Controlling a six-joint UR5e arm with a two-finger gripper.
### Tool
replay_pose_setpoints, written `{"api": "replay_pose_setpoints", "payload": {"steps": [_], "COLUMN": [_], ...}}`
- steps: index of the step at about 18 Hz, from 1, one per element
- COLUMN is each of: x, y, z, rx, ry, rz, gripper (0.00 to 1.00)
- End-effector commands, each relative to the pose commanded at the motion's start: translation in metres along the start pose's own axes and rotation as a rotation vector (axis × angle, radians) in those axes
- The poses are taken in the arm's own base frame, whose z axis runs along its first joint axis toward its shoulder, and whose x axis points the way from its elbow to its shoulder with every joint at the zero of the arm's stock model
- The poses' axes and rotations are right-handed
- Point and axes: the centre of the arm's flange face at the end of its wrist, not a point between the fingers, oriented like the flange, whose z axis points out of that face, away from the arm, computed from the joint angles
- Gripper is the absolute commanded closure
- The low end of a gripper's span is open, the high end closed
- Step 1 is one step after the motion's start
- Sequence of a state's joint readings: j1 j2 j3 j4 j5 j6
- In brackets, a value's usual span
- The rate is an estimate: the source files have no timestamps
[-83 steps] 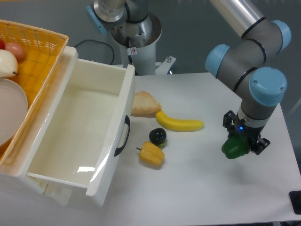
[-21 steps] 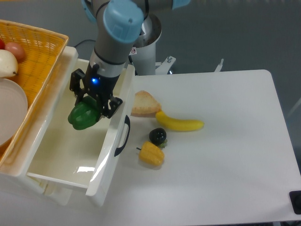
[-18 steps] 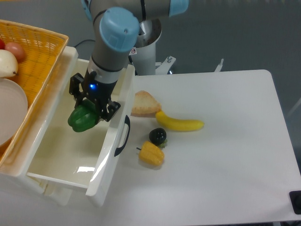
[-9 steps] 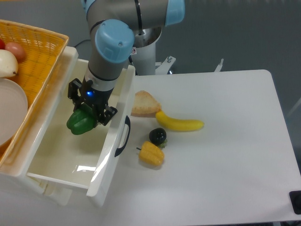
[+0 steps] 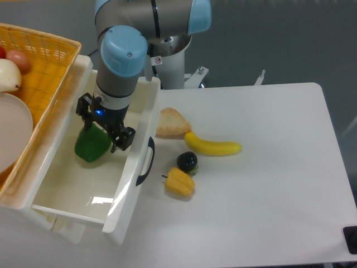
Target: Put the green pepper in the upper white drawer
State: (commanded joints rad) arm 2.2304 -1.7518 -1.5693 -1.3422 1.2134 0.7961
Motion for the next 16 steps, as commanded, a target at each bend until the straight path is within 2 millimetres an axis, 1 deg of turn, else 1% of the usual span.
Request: {"api": "replay_pose_setpoints", "payload": {"steps": [5,8,10,12,15,16], "x": [-0.002,-0.006,-0.009,-0.021,-0.025,-0.030], "y": [-0.001,0.000,-0.004,0.002,0.004,0.008], "z": [-0.011,-0.022,-0.033,-0.047,-0.052,-0.058], "rx": [0.017,0.034,0.078,0.121,0.136,0.144], "ry": [-0.014,-0.026,-0.052,-0.074,-0.074,-0.080], "rz": [0.005,-0.001,0.003,-0.017,-0.031,-0.057], "gripper": [0.07,0.07,0.06,0.04,0.01,0.01]}}
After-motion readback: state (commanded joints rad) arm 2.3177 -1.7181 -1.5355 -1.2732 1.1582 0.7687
